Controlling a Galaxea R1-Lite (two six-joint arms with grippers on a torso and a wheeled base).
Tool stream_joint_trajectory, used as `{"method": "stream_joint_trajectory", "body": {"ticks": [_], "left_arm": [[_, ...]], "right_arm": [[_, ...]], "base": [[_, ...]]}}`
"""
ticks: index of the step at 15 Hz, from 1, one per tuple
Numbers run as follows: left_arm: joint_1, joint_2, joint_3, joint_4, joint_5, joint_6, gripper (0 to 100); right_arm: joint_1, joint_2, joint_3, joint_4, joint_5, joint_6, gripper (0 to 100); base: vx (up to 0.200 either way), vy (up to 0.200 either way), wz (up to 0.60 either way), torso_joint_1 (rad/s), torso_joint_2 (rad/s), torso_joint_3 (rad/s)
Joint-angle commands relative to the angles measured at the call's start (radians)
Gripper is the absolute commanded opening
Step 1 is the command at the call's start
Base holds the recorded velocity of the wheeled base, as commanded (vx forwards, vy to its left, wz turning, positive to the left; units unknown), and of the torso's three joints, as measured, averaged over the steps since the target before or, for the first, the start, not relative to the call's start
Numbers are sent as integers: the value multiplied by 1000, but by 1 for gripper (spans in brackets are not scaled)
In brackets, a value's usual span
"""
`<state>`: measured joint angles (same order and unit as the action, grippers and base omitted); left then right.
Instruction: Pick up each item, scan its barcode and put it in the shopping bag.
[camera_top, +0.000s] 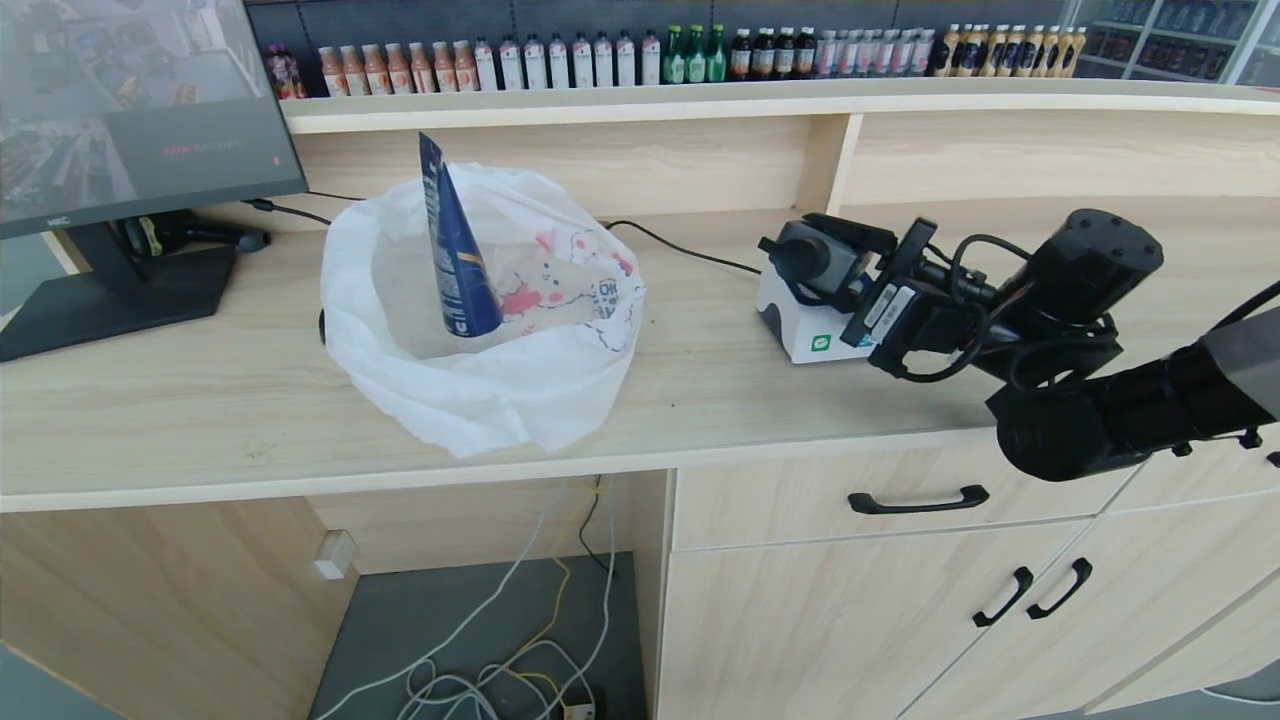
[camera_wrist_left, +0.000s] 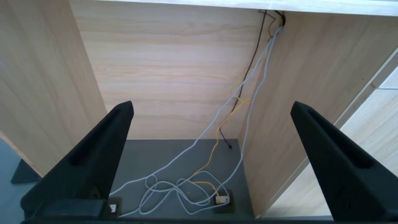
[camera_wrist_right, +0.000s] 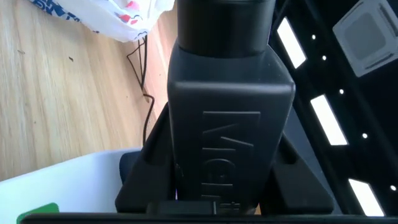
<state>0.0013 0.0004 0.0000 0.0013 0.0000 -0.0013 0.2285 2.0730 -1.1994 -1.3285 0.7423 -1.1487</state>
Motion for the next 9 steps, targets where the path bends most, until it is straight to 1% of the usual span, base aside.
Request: {"method": "stream_joint_trajectory", "body": {"ticks": [1, 7, 9], "left_arm": [[0, 0, 0, 0, 0, 0, 100], [0, 0, 0, 0, 0, 0, 100], [0, 0, 0, 0, 0, 0, 100]], "right_arm": [[5, -4, 1, 0, 2, 0, 0], [15, 4, 18, -1, 2, -2, 0], [34, -14, 17, 0, 2, 6, 0]], "base": [[0, 0, 0, 0, 0, 0], [0, 0, 0, 0, 0, 0], [0, 0, 0, 0, 0, 0]]}}
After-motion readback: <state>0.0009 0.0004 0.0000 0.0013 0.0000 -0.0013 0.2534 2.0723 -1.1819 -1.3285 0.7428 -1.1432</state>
